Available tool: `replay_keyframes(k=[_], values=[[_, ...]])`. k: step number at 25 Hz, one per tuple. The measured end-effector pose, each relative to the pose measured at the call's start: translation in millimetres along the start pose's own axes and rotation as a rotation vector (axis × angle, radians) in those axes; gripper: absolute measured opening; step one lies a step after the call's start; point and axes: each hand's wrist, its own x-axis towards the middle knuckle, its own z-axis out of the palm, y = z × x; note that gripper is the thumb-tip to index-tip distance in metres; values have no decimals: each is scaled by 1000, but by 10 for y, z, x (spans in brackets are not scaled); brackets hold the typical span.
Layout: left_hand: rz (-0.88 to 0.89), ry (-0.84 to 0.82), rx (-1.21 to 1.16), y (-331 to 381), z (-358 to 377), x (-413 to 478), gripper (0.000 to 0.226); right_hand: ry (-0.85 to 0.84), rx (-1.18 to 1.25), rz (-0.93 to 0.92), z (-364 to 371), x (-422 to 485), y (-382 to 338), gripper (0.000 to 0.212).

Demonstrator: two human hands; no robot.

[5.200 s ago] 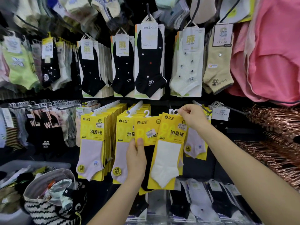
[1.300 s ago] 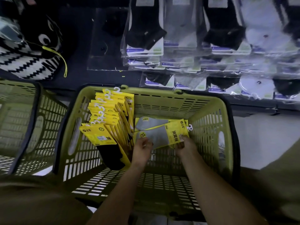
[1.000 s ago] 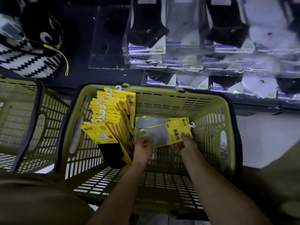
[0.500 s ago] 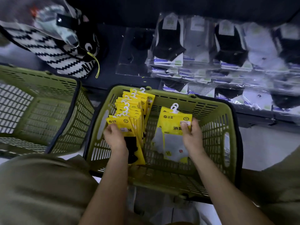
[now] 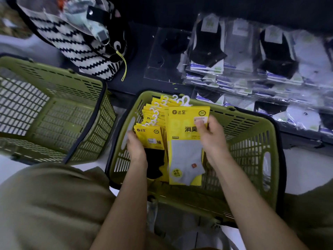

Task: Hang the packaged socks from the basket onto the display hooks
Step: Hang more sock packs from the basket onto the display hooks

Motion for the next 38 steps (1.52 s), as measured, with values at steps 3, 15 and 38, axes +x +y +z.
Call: replay_keyframes(k=[3, 15, 38], values=[[2, -12, 44, -31, 31, 62, 64, -48, 88, 103, 116, -33, 84, 12], [52, -145, 221, -30, 43, 114, 80, -156, 2, 171, 645, -32, 472, 49], [406, -771, 600, -649, 580, -602, 78, -310, -86, 189, -721, -164, 828, 100]])
